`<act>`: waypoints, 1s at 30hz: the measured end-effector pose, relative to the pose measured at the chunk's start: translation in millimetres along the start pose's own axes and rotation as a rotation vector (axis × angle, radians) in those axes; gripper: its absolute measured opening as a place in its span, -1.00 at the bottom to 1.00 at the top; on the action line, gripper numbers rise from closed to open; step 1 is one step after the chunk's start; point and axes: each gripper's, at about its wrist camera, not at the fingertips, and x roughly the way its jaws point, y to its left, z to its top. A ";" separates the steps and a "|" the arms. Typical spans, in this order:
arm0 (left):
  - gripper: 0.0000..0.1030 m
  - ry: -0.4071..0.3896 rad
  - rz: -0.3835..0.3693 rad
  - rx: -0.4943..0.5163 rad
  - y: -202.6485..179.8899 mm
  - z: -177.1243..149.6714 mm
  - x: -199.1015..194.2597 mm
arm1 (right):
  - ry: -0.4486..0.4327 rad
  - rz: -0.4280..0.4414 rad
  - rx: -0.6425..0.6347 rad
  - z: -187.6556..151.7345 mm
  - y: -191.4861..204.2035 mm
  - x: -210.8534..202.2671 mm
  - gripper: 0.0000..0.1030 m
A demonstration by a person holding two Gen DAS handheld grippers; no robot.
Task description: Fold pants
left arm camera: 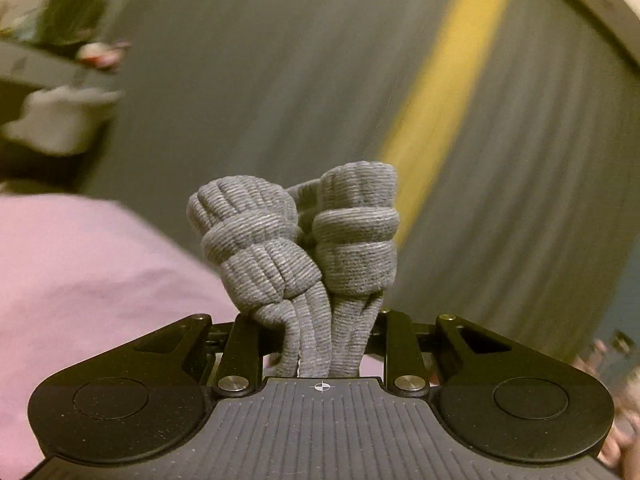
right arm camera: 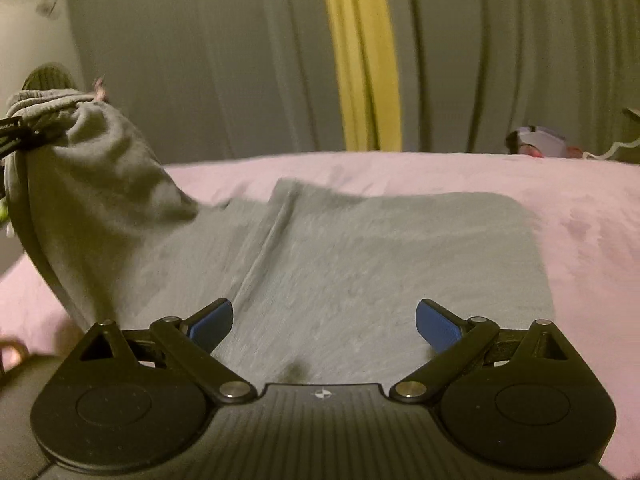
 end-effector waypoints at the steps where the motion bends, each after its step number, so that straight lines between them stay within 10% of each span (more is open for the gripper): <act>1: -0.49 0.013 -0.027 0.029 -16.9 -4.8 5.3 | -0.011 -0.003 0.022 0.8 -5.7 -3.9 0.91; 8: -0.49 0.211 -0.151 0.349 -136.4 -91.3 39.4 | -0.058 -0.058 0.131 1.5 -39.8 -28.6 0.91; 14: -0.41 0.395 -0.072 0.624 -182.6 -177.0 65.0 | -0.060 -0.073 0.297 -2.4 -76.3 -35.9 0.91; 19: 0.59 0.556 -0.142 0.954 -195.8 -220.6 36.3 | -0.042 -0.090 0.325 -3.1 -80.5 -27.5 0.90; 21: 0.59 0.498 -0.170 1.069 -190.3 -228.7 14.2 | -0.040 -0.091 0.321 -3.5 -80.3 -26.0 0.90; 30: 0.77 0.442 -0.046 0.731 -144.6 -153.5 3.1 | -0.012 -0.096 0.311 -2.3 -80.1 -14.7 0.90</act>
